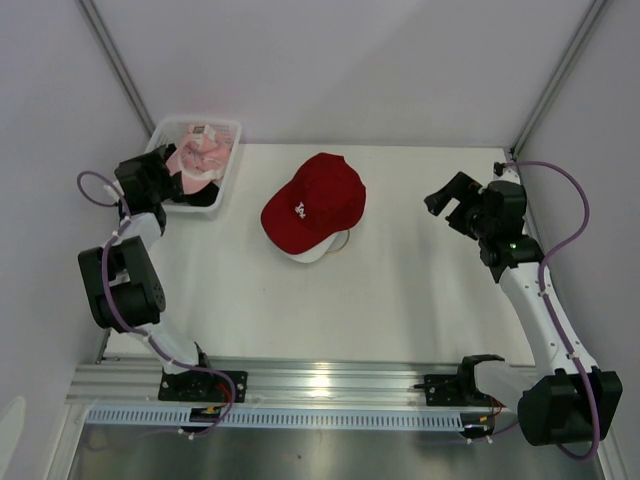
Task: Stack the hats
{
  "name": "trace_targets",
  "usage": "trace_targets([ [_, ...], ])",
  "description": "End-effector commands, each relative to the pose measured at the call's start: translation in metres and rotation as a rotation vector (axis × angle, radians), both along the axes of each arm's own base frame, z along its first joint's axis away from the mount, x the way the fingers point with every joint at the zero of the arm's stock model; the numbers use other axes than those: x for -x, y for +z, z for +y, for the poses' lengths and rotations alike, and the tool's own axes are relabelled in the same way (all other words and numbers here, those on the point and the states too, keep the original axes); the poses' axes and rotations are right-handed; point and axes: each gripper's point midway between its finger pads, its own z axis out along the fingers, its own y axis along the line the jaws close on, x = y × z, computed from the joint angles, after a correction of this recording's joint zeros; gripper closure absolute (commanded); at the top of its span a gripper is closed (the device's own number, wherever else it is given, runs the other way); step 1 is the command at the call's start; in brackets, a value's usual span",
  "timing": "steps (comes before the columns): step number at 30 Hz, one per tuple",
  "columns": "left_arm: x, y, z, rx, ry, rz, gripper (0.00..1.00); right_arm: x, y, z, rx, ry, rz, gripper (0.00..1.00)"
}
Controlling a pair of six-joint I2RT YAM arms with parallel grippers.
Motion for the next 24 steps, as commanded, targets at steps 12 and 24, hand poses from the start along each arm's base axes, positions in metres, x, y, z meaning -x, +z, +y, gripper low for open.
trace_targets([
  [12, -0.053, 0.008, 0.024, 0.196, 0.131, -0.045, 0.55, -0.013, -0.010, 0.009, 0.013, -0.010, 0.021, 0.00],
  [24, -0.061, 0.022, 0.012, 0.169, 0.046, -0.081, 0.99, -0.014, -0.009, 0.011, 0.024, -0.003, 0.027, 0.00],
])
